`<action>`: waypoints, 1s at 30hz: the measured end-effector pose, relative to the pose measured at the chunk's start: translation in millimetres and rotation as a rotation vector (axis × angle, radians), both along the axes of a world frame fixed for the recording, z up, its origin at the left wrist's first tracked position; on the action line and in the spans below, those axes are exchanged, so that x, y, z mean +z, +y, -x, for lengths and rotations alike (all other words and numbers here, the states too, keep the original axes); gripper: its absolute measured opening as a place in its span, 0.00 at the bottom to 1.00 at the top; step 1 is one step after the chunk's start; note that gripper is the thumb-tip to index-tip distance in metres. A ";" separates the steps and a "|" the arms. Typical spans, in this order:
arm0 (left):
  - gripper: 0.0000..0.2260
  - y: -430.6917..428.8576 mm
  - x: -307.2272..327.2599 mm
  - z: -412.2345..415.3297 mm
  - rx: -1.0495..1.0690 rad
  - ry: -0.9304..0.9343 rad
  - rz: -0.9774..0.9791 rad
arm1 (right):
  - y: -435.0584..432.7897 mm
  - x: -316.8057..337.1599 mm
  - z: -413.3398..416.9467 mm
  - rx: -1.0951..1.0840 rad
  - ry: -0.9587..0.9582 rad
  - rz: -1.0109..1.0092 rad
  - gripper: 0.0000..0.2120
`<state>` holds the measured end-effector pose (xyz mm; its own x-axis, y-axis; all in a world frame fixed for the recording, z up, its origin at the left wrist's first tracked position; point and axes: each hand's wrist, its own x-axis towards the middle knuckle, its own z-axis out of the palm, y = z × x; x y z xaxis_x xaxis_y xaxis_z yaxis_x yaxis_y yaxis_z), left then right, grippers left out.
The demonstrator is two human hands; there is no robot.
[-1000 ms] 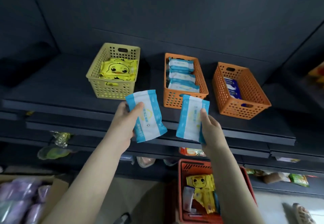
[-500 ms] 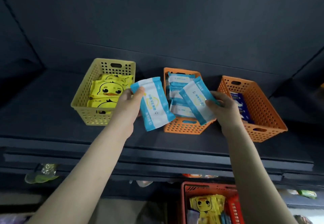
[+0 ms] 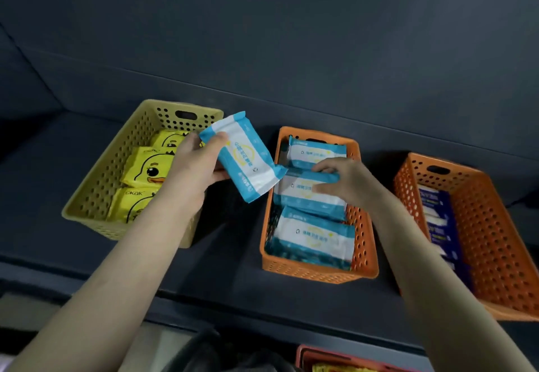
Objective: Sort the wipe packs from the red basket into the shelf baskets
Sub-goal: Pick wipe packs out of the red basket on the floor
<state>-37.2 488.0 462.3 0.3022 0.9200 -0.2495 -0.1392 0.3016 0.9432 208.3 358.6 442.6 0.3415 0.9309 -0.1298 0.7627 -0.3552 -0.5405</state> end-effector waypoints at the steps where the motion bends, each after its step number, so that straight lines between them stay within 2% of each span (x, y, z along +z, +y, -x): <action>1: 0.03 2.9 -0.7 -0.4 -0.010 0.000 -0.001 | -0.3 -4.0 -0.2 0.006 -0.020 -0.019 0.19; 5: 0.04 11.1 -3.0 -3.4 -0.061 0.007 0.007 | -0.2 -7.5 -1.2 -0.005 -0.165 -0.013 0.19; 7: 0.05 12.2 -2.3 -4.6 -0.088 -0.023 0.048 | -0.9 -4.1 -0.9 -0.017 -0.180 0.029 0.21; 9: 0.08 12.0 -0.4 -5.3 -0.132 -0.091 0.101 | -2.6 2.7 0.1 -0.051 -0.056 -0.010 0.19; 12: 0.17 7.8 2.3 -8.8 -0.258 -0.159 0.121 | -6.0 16.7 6.5 -0.167 0.324 -0.212 0.06; 14: 0.23 1.7 1.1 -14.7 -0.350 -0.183 0.106 | -8.4 25.5 13.9 -0.202 0.671 -0.262 0.13; 16: 0.25 -5.5 -0.6 -23.4 -0.446 -0.196 0.098 | -11.0 29.2 21.7 -0.176 0.865 -0.218 0.22; 18: 0.23 -11.6 -3.5 -31.9 -0.513 -0.169 0.078 | -13.7 28.7 31.7 -0.158 0.857 -0.191 0.18; 20: 0.16 -15.0 -6.9 -38.9 -0.509 -0.129 0.054 | -16.3 25.9 37.4 -0.268 0.887 -0.255 0.14; 23: 0.06 -13.9 -11.9 -43.9 -0.475 -0.063 0.004 | -23.6 22.4 41.9 -0.439 0.999 -0.333 0.16; 26: 0.07 -9.2 -15.6 -43.0 -0.482 -0.032 -0.045 | -30.2 18.9 44.7 -0.488 1.127 -0.383 0.17; 30: 0.06 -8.6 -19.9 -42.0 -0.485 0.011 -0.074 | -35.2 14.6 50.9 -0.580 1.187 -0.443 0.20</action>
